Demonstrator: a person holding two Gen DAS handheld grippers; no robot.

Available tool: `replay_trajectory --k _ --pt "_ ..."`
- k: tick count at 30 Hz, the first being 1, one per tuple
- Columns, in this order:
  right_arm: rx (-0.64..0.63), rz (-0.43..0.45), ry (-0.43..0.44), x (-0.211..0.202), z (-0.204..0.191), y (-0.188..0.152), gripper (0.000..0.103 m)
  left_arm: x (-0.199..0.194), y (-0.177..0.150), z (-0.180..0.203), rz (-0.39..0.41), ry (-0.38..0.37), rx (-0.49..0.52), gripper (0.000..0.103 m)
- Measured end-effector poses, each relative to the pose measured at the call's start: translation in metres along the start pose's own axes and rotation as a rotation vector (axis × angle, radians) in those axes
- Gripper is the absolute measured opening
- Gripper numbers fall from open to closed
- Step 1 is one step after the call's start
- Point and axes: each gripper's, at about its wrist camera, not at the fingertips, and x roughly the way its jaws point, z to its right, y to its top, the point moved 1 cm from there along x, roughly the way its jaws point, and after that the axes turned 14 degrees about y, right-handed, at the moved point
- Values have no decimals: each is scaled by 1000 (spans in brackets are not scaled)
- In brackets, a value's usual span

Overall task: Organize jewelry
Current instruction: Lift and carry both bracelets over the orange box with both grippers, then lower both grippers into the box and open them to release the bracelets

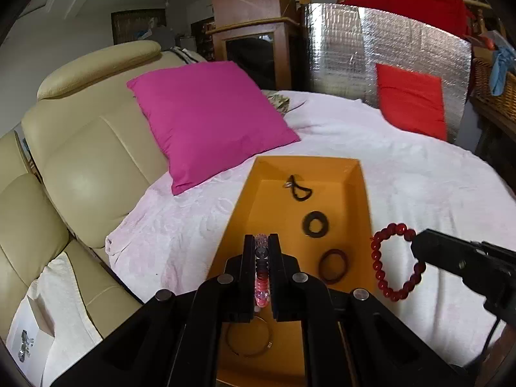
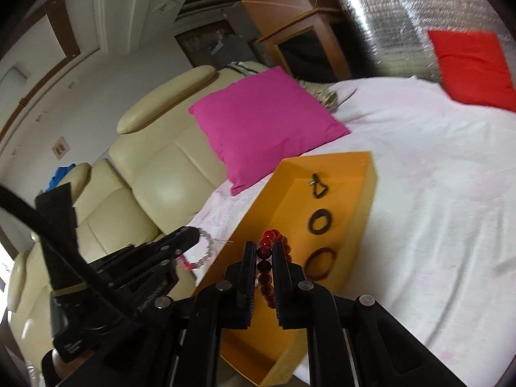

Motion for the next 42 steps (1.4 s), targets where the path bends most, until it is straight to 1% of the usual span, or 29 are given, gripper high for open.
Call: replay_trajectory --k 8,13,16,21,30,36,42 --pt "10 -71 113 37 5 -14 11 37 0 0 -60 38 36 8" --pt "28 -113 188 54 15 -26 11 60 3 4 -94 28 62 8" --pt "60 -156 240 62 22 -32 11 73 10 4 -106 28 70 8" --pt "108 -207 300 73 28 -37 11 89 21 12 -104 72 124 8" --pt "118 -233 318 79 28 -40 11 115 32 32 -114 109 224 8" --pt "154 -242 329 85 34 -42 11 134 38 42 -133 109 261 8" --pt "206 -259 349 94 44 -46 11 156 36 50 -171 117 283 8"
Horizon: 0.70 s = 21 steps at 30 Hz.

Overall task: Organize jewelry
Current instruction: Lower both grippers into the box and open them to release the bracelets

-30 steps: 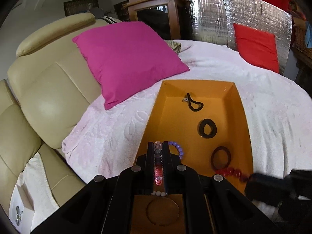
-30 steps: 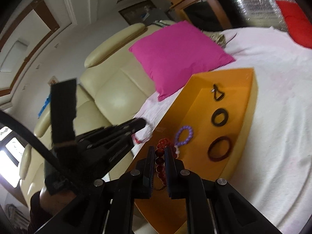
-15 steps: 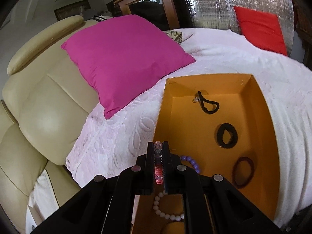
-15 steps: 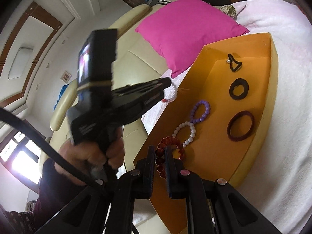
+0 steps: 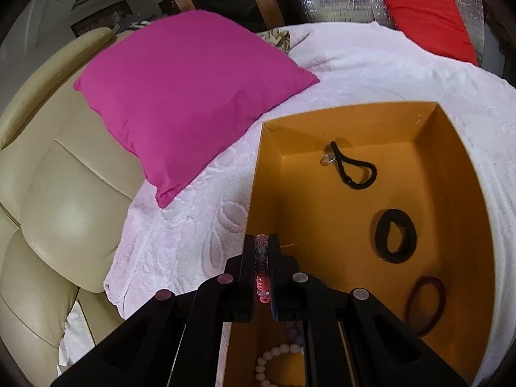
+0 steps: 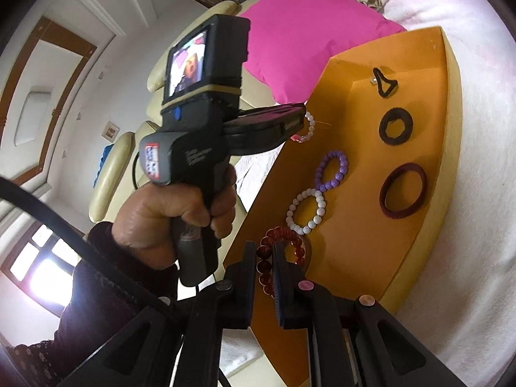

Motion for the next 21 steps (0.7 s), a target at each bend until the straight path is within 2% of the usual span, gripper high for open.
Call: replay_trajectory --k 10,21 --pt "52 -1 -24 4 13 1 11 36 5 16 -102 -38 29 8" --pt "64 7 -40 -2 12 1 11 48 23 25 -136 -108 26 8"
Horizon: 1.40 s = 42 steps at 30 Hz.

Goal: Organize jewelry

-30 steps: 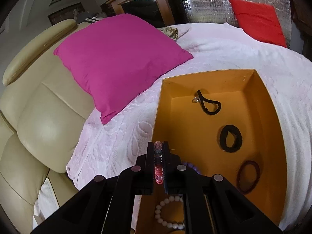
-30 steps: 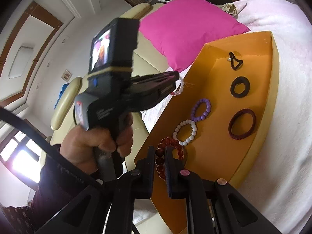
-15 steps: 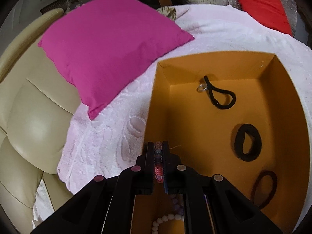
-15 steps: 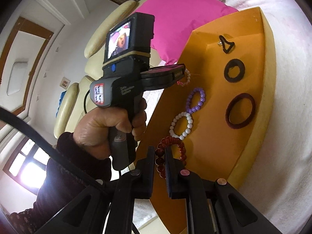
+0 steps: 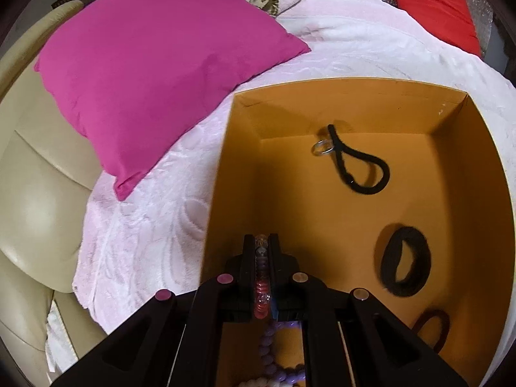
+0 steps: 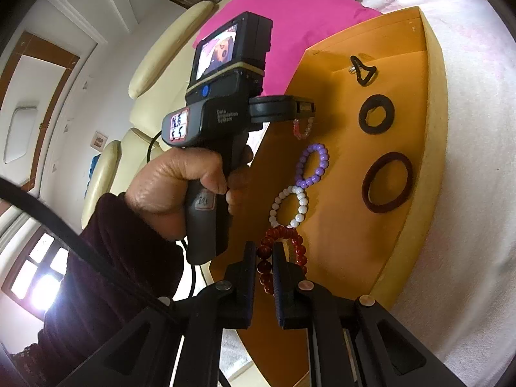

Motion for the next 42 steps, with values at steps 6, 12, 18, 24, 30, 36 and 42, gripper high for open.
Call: replay_trajectory --k 6,12,18,24,30,36,42 --pt "7 5 -6 -2 2 1 11 6 7 12 -2 -26 3 8" --pt "23 3 -13 1 4 3 13 6 13 20 17 -34 16 9" --pt "46 49 -30 -3 11 7 14 -12 15 12 80 -32 12 36" --pt "49 144 -36 -19 13 10 14 -43 5 4 158 -2 19 60" --pt "11 149 -94 -22 5 8 29 -76 -19 -12 213 76 -18 72" --pt "23 154 -124 -29 6 5 36 -100 -53 -37 225 175 -70 77" --pt "4 180 -164 -45 -1 -6 36 -140 -90 -62 239 268 -130 79"
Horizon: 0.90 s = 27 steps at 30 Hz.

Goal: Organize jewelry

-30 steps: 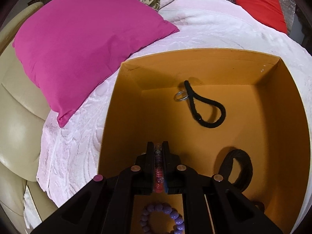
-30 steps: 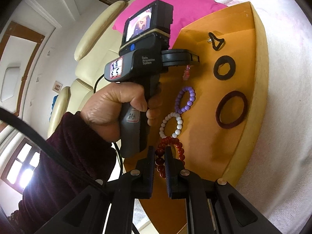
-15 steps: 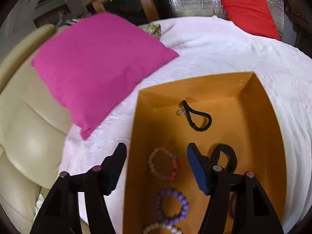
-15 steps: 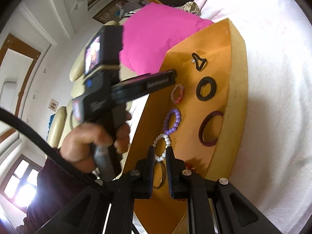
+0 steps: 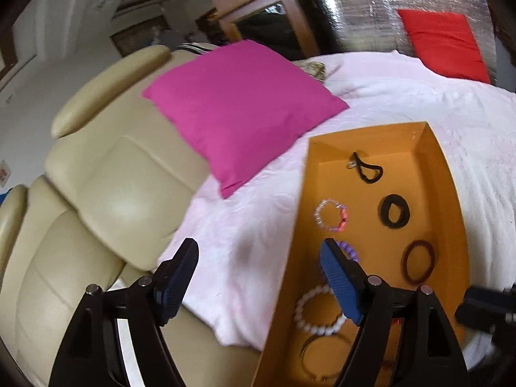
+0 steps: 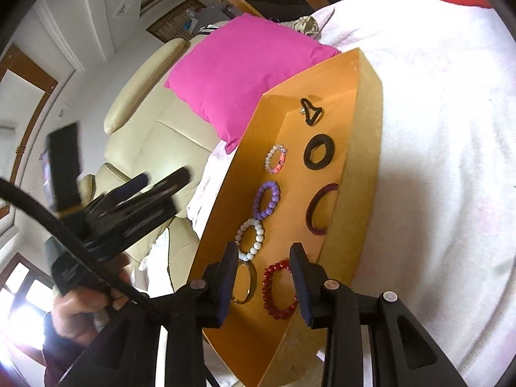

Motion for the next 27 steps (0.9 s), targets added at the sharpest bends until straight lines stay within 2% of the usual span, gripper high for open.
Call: replay_trajectory --k 5,8,11,14,16,21,27 --pt "-143 0 -112 -19 -33 -7 39 -44 -11 -23 45 1 -57 86" --pt "-236 0 -156 -36 -56 -12 48 -69 -16 -35 75 -10 -90 87" --pt "-337 26 -226 -62 -83 -17 49 -92 -21 -45 91 -14 -134 92" --pt "-411 53 -261 -88 -110 -19 50 -113 -27 -55 102 -27 -183 92" --pt "-437 66 -273 -104 -124 -21 58 -125 -31 -60 99 -31 -204 92" --pt "-490 98 -313 -133 -163 -37 66 -158 -44 -74 134 -15 -254 93" --pt "-487 146 -372 -146 -188 -60 67 -187 -62 -90 146 -17 -302 93"
